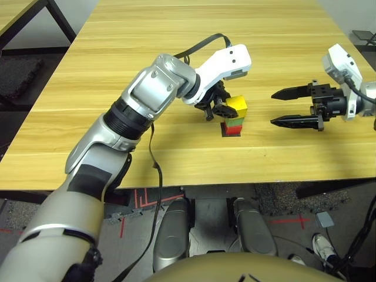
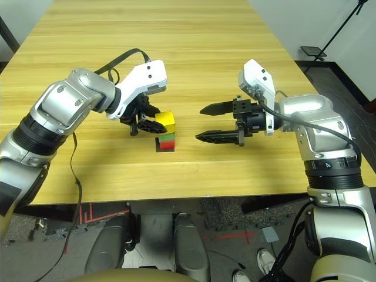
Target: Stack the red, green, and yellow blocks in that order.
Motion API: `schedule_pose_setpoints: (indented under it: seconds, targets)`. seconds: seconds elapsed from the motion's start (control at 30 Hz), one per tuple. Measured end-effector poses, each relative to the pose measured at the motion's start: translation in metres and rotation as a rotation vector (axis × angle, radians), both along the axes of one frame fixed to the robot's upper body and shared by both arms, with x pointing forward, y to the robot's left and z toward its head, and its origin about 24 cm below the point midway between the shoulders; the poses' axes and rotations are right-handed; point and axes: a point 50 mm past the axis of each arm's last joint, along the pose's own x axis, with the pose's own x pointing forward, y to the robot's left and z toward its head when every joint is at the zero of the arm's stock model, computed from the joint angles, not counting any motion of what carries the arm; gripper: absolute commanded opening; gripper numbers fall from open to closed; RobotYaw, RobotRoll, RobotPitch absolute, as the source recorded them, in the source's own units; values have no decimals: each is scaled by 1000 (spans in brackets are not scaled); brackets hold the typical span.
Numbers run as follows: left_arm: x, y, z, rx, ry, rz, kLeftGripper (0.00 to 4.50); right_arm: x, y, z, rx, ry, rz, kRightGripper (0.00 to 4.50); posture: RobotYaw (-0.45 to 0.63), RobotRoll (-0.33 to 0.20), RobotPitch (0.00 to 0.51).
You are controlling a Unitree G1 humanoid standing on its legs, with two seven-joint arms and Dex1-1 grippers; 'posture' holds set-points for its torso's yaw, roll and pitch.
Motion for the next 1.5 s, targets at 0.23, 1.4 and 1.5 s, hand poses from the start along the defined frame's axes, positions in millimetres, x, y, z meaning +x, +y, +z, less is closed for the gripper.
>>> schedule_pose_setpoints:
  seconds: [0.23,1.4,1.5]
  targets:
    - [3,1,-1,7,-2,11,1901,0,0,-1,2,2,-9,4500,201,-35,134]
    - [-21,121,-1,-815,-327,983,4493,18,-104,-32,346,-61,-849,4500,195,-100,115]
    - [-31,154,-41,-748,-398,1186,4493,19,-133,-55,330,-148,-1055,4500,173,-104,109]
